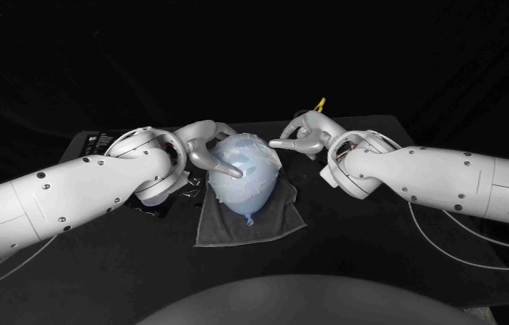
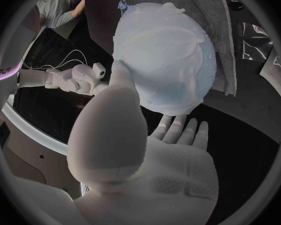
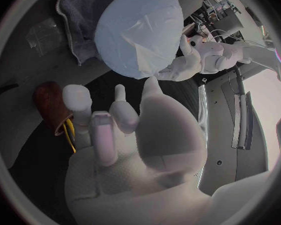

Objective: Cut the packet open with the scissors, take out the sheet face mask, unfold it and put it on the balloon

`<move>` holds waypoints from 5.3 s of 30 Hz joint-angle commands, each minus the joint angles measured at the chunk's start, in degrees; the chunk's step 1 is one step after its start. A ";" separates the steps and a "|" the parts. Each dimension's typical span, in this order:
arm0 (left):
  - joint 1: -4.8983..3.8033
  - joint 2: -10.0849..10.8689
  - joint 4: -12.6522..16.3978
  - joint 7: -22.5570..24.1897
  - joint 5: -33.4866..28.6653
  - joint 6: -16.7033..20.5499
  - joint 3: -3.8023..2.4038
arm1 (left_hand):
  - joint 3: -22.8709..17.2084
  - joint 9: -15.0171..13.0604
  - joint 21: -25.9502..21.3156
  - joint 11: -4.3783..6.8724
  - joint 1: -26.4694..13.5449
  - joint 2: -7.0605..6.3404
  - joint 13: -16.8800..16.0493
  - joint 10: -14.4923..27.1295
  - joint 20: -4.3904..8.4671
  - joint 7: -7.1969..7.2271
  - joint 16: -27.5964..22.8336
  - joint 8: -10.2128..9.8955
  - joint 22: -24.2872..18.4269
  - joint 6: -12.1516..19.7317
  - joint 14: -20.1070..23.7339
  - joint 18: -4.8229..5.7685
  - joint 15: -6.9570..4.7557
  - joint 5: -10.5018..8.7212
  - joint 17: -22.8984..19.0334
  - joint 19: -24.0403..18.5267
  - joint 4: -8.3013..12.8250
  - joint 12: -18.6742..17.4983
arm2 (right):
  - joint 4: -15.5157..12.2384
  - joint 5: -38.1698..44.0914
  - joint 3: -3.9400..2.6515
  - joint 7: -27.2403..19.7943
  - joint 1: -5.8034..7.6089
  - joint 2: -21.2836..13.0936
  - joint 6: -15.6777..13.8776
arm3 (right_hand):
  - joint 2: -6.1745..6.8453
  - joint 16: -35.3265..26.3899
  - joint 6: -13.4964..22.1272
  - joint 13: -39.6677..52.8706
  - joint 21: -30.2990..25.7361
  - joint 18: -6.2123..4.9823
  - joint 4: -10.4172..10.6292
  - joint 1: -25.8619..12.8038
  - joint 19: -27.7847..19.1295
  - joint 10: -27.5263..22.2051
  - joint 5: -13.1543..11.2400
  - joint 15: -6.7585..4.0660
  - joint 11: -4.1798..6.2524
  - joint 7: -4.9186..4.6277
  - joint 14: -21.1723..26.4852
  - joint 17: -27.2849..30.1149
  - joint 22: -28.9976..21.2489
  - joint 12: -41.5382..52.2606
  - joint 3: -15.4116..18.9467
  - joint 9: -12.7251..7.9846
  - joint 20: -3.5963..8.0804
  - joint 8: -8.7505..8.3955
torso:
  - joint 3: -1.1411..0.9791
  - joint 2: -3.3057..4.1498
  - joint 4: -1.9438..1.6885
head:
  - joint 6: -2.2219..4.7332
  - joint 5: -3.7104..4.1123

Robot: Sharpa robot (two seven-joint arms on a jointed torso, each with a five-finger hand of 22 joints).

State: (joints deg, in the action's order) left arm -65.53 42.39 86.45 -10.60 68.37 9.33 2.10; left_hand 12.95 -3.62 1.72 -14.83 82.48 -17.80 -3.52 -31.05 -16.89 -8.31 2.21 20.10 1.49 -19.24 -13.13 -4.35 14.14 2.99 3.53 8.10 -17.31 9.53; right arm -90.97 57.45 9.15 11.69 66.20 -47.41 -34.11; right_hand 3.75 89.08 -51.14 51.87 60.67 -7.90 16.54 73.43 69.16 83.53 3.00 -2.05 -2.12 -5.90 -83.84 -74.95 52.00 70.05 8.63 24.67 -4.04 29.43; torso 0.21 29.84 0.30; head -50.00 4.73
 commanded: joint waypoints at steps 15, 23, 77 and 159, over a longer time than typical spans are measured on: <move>0.11 0.09 0.24 -0.24 -0.33 -1.18 0.12 | 0.00 -0.07 -0.11 -0.03 0.41 0.02 -0.07 -0.34 0.04 -8.58 0.25 0.22 0.07 -0.50 -0.39 -0.77 0.17 0.16 0.10 -0.02 -0.06 0.23 | 2.78 1.24 -0.02 3.15 -0.83 2.73 3.25 | -4.51 0.24 1.37 38.13 -0.76 -0.20 -0.09 3.26 0.61 6.47 -0.25 -2.59 3.64 3.31 -5.54 -11.80 0.62 19.95 8.56 10.35 2.08 15.88 | 0.14 0.08 -0.13 | 0.00 -0.08; 0.10 0.17 0.26 -0.30 -0.36 -1.16 0.12 | 0.00 -0.07 -0.12 -0.02 0.41 0.02 -0.07 -0.38 0.04 -8.57 0.25 0.20 0.06 -0.52 -0.40 -0.81 0.16 0.16 0.10 -0.05 -0.06 0.24 | 4.47 4.50 -0.02 5.63 -1.24 3.58 4.68 | -6.27 0.23 2.39 38.13 -1.02 -0.18 -1.52 8.23 0.74 6.47 -0.22 -3.24 4.32 4.14 -5.54 -11.82 0.82 19.95 10.60 13.40 2.67 20.00 | 0.16 0.11 -0.09 | 0.00 -0.06; 0.11 -0.09 -0.65 0.01 -1.10 -1.23 0.12 | -0.07 -0.08 -0.12 -0.02 0.52 0.05 -0.03 -0.38 0.06 -8.58 0.22 0.07 0.06 -0.64 -0.27 -1.01 0.17 0.19 0.08 -0.05 -0.06 0.19 | 1.04 5.25 -0.14 -0.05 -3.23 1.31 2.50 | -9.43 0.27 3.30 38.13 -1.69 -0.14 -1.44 10.93 0.89 6.47 -0.20 -3.53 4.66 4.49 -5.59 -12.07 1.27 19.95 17.71 15.15 3.02 22.70 | 0.11 0.03 -0.09 | 0.00 0.29; -1.50 3.77 -6.45 39.25 -64.21 9.38 -0.45 | -14.18 -3.14 1.79 1.98 1.50 11.70 -0.11 -17.12 -0.16 -6.52 7.01 7.91 0.91 -20.00 -22.02 1.04 -1.89 -0.22 5.16 8.01 0.45 2.89 | 7.48 -43.47 -0.42 -38.80 1.69 -0.20 8.27 | -15.44 -72.55 4.61 -42.89 -53.16 -2.60 -4.00 20.42 -25.40 -23.81 -0.21 11.11 -8.53 -7.81 32.50 60.52 -36.34 -66.31 17.81 -5.44 -11.95 -14.77 | 2.19 -4.47 -0.19 | 3.91 -4.84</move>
State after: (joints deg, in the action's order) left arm -67.12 46.43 80.05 23.27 9.94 16.49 1.67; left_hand -0.91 -6.79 3.49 -12.80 83.84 -6.64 -3.72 -47.84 -17.01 -10.66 9.03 28.20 2.34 -39.01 -34.74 -4.33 12.26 3.00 8.61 15.63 -16.75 12.59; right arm -83.83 17.50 8.78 -24.01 67.86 -47.89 -26.12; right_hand -11.71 16.62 -46.23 9.09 7.58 -10.09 12.74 94.08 43.79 60.04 3.00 9.00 -10.71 -11.92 -51.62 -14.49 15.74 3.89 24.96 19.29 -15.70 14.83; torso 2.05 25.95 0.14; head -46.16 -0.19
